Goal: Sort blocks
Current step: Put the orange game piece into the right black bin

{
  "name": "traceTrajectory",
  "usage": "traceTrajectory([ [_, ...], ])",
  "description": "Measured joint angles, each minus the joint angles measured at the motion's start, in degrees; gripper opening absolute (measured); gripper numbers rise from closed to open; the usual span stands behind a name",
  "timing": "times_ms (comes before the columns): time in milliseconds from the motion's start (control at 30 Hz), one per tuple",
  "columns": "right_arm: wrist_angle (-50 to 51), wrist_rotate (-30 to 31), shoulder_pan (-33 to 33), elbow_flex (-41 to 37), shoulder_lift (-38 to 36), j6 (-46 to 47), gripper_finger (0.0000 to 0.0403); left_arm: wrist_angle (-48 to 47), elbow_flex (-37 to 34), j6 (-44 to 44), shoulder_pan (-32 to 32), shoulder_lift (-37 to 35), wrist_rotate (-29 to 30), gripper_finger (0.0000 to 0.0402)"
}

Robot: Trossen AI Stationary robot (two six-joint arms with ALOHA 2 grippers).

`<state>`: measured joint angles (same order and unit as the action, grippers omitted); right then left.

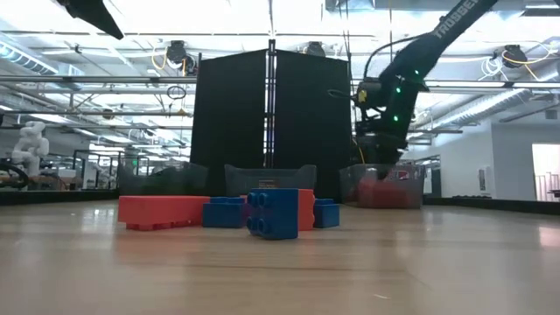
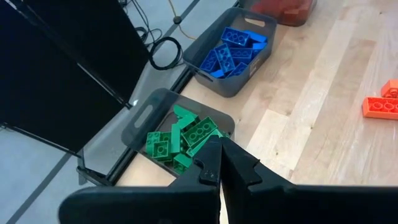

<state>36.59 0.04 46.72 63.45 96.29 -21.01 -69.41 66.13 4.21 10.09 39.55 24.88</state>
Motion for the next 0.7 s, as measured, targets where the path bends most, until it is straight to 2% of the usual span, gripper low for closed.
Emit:
traceTrajectory([
  [233, 10.6, -0.6, -2.4, 14.5, -0.5, 0.6, 0.0378, 0.0, 0.0, 0.0, 0.0, 0.0, 0.0, 0.0],
  [367, 13.1, -9.8, -7.4, 23.3, -0.7, 5.7, 0.038, 0.0, 0.0, 0.0, 0.0, 0.0, 0.0, 0.0],
  [467, 11.0, -12.0, -13.9, 25.8, -0.7, 9.9, 0.0379, 0.0, 0.0, 0.0, 0.0, 0.0, 0.0, 0.0],
  [533, 9.1, -11.1, -18.7, 25.8, -0.6, 12.9, 0.0379, 0.0, 0.0, 0.0, 0.0, 0.0, 0.0, 0.0],
  [700, 6.3, -1.9, -30.6, 25.1, 2.4, 26.3, 0.0379, -0.1, 0.0, 0.0, 0.0, 0.0, -0.4, 0.0],
])
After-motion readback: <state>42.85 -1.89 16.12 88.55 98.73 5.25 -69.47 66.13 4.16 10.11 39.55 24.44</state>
